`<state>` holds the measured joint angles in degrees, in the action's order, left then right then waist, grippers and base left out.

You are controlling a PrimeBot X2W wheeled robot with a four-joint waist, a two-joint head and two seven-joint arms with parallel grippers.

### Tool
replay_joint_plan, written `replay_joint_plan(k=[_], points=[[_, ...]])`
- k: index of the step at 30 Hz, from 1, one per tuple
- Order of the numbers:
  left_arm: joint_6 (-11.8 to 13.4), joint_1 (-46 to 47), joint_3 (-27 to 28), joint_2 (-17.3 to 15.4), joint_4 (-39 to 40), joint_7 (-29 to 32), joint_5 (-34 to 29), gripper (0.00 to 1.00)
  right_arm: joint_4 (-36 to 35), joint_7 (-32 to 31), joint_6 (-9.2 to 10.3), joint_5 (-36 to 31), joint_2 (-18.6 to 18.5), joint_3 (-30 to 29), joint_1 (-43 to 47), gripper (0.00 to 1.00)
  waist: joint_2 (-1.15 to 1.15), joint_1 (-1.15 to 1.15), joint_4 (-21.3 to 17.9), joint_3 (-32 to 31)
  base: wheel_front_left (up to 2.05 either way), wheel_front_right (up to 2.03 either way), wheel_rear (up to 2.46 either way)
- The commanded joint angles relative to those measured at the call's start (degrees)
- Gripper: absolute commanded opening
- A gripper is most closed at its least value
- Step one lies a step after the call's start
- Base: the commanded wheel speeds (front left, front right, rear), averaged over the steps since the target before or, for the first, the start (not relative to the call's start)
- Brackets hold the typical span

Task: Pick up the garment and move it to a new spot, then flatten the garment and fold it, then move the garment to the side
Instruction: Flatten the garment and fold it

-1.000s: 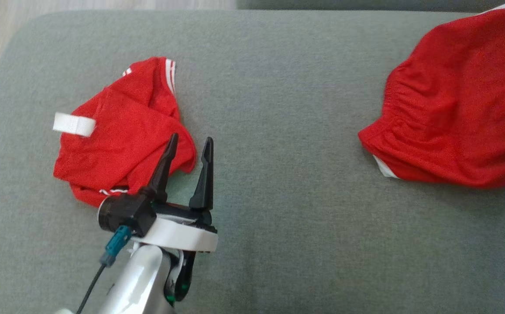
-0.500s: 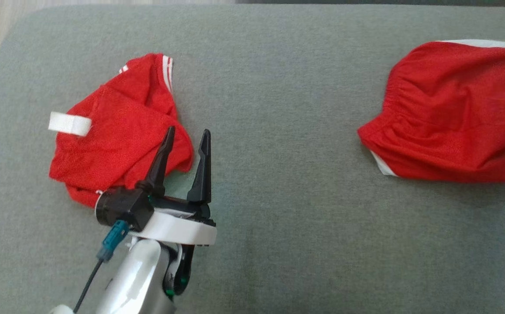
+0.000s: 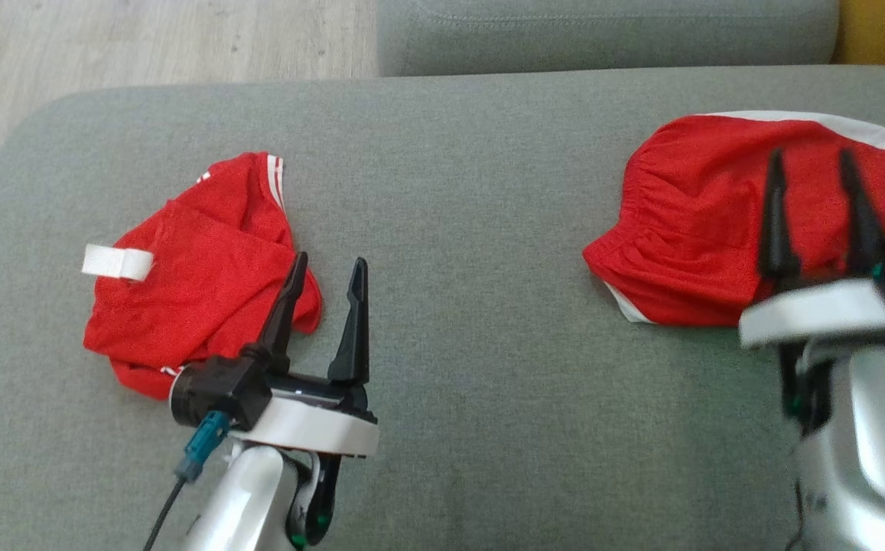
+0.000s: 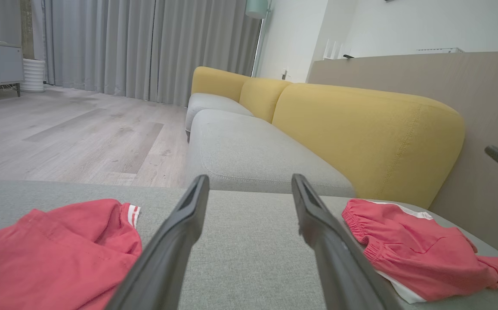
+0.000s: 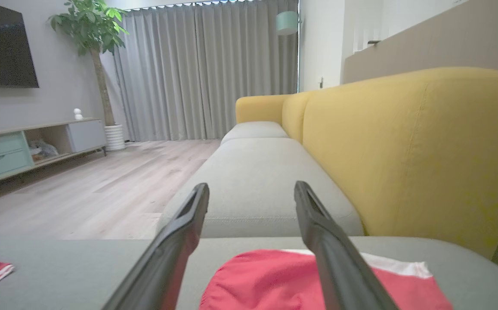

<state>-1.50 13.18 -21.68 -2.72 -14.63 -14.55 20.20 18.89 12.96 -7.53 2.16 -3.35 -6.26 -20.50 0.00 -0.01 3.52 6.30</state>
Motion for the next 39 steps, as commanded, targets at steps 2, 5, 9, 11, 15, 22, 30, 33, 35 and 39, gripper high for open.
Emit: replay_joint_plan(k=[2, 5, 9, 11, 15, 22, 30, 33, 35, 39], points=[[0.34, 0.88, 2.08, -0.16, 1.67, -0.45, 0.56, 1.00, -4.26, -0.40, 0.04, 5.04, 0.44, 3.68, 3.46, 1.00, 0.00, 0.01, -0.09, -0.60, 0.00, 0.00, 0.00], [0.42, 0.57, 2.16, -0.16, 1.93, -0.45, 0.49, 1.00, -5.26, -0.63, 0.04, 7.19, 0.45, 5.99, 8.15, 1.00, 0.00, 0.01, -0.16, -0.64, 0.00, 0.00, 0.00], [0.34, 0.64, 1.79, -0.16, 2.21, -0.45, 0.29, 1.00, -5.17, -0.76, 0.04, 6.73, 0.46, 8.78, 10.91, 1.00, 0.00, 0.01, 0.21, 0.14, 0.00, 0.00, 0.00], [0.27, 0.91, 1.80, -0.16, 2.28, -0.45, 0.13, 1.00, -4.91, -1.04, 0.04, 6.75, 0.46, 9.82, 11.25, 1.00, 0.00, 0.01, 0.56, 0.88, 0.00, 0.00, 0.00], [0.13, 1.41, 1.91, -0.16, 2.32, -0.45, 0.01, 1.00, -4.46, -1.71, 0.04, 6.57, 0.46, 12.36, 11.28, 1.00, 0.00, 0.01, 1.21, 2.28, 0.00, 0.00, 0.00], [-0.29, 2.84, 1.49, -0.16, 2.44, -0.45, 0.01, 1.00, -0.11, -5.28, 0.04, 4.74, 0.46, 15.84, 8.77, 1.00, 0.00, 0.01, 3.07, 5.73, 0.00, 0.00, 0.00], [-0.37, 4.76, 0.78, -0.16, 2.57, -0.45, 0.47, 1.00, 9.46, -7.79, 0.04, 0.85, 0.46, 13.81, 1.33, 1.00, 0.00, 0.01, 5.58, 8.57, 0.00, 0.00, 0.00], [-0.32, 5.05, 0.70, -0.16, 2.60, -0.45, 0.63, 1.00, 12.73, -7.69, 0.04, -1.01, 0.46, 11.82, -1.17, 1.00, 0.00, 0.01, 6.12, 9.16, 0.00, 0.00, 0.00], [-0.31, 5.12, 0.65, -0.16, 2.62, -0.45, 0.66, 1.00, 14.60, -7.39, 0.04, -1.85, 0.46, 10.34, -2.59, 1.00, 0.00, 0.01, 6.34, 9.44, 0.00, 0.00, 0.00], [-0.30, 5.26, 0.59, -0.16, 2.66, -0.45, 0.70, 1.00, 18.03, -6.70, 0.04, -2.46, 0.46, 8.16, -4.77, 1.00, 0.00, 0.01, 6.54, 9.81, 0.00, 0.00, 0.00]])
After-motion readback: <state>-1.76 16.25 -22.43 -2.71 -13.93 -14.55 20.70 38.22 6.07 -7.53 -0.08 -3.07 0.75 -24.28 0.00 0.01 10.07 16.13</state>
